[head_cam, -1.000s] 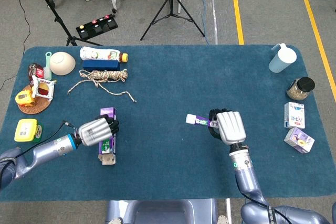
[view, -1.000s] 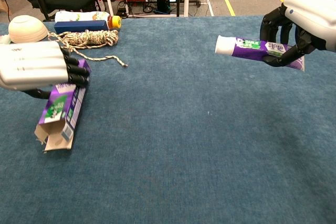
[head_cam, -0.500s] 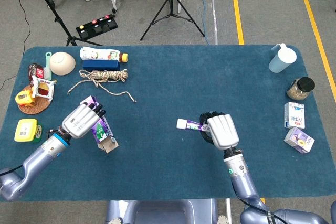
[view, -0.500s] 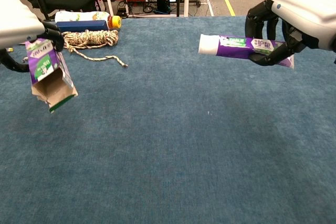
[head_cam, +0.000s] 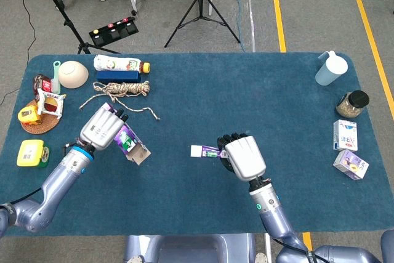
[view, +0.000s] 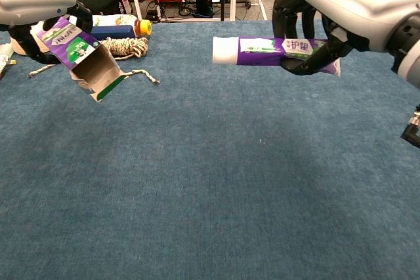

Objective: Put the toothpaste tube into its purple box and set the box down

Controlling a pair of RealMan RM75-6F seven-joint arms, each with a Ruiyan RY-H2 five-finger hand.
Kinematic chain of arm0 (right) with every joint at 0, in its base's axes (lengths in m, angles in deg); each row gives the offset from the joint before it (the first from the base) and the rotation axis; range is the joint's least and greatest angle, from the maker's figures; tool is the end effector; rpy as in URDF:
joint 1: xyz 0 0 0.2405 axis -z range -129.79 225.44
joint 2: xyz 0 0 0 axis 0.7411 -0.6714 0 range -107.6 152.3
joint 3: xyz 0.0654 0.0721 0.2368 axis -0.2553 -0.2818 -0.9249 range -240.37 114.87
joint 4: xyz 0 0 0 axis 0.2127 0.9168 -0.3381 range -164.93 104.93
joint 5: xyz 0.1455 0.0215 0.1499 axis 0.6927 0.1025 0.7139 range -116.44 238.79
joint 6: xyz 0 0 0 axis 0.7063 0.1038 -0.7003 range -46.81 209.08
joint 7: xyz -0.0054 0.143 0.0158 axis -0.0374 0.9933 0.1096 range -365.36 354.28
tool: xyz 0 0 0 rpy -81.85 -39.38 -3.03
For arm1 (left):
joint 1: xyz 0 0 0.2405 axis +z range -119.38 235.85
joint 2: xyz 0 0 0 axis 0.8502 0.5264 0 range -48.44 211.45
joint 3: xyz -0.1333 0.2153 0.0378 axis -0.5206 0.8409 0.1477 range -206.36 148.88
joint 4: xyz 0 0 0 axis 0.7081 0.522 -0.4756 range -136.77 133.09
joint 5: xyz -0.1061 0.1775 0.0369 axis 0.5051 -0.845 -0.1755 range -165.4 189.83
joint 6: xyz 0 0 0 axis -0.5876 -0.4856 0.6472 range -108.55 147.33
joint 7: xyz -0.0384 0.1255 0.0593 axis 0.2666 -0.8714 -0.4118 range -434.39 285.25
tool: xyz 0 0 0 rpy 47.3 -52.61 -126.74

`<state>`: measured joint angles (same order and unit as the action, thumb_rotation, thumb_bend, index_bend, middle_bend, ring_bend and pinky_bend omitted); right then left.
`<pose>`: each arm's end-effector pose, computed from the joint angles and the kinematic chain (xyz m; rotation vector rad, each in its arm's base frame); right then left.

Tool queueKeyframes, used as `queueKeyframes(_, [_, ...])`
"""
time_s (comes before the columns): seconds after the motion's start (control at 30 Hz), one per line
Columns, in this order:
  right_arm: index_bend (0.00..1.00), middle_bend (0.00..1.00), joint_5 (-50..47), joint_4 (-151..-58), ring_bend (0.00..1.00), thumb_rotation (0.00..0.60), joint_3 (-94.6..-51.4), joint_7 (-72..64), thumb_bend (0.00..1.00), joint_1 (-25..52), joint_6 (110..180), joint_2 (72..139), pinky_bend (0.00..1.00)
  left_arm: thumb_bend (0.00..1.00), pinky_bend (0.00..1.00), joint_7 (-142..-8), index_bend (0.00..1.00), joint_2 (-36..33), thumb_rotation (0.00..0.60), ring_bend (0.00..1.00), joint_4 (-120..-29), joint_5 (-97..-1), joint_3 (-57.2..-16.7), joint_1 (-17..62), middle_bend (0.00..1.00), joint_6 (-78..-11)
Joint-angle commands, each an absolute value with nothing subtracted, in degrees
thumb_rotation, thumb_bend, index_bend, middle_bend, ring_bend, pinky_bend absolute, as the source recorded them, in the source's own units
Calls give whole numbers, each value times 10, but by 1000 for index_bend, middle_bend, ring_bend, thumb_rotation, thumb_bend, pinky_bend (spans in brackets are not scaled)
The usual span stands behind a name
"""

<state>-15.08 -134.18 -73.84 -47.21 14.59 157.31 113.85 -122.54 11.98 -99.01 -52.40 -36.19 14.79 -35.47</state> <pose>-0.0873 -0.2730 0.0202 1.6971 -0.6563 1.1567 -0.1556 0.3457 0.0718 -1.9831 -0.2993 -0.5368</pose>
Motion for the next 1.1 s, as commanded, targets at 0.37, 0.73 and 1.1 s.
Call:
queueKeyframes(0.37, [602, 622, -109, -1355, 576, 600, -774, -542, 522, 110, 1561, 1178, 632, 319, 740, -1224, 635, 77, 600, 521, -1020, -440, -385, 118, 550, -370])
queueKeyframes(0.73, [607, 627, -97, -1375, 582, 600, -781, -552, 523, 106, 1569, 1169, 636, 319, 783, -1277, 635, 56, 600, 554, -1030, -313, -397, 73, 588, -391])
queueKeyframes(1.1, [609, 630, -83, -1389, 584, 600, -788, -564, 524, 89, 1569, 1184, 639, 319, 783, -1311, 635, 15, 600, 554, -1013, -223, -402, 25, 588, -414])
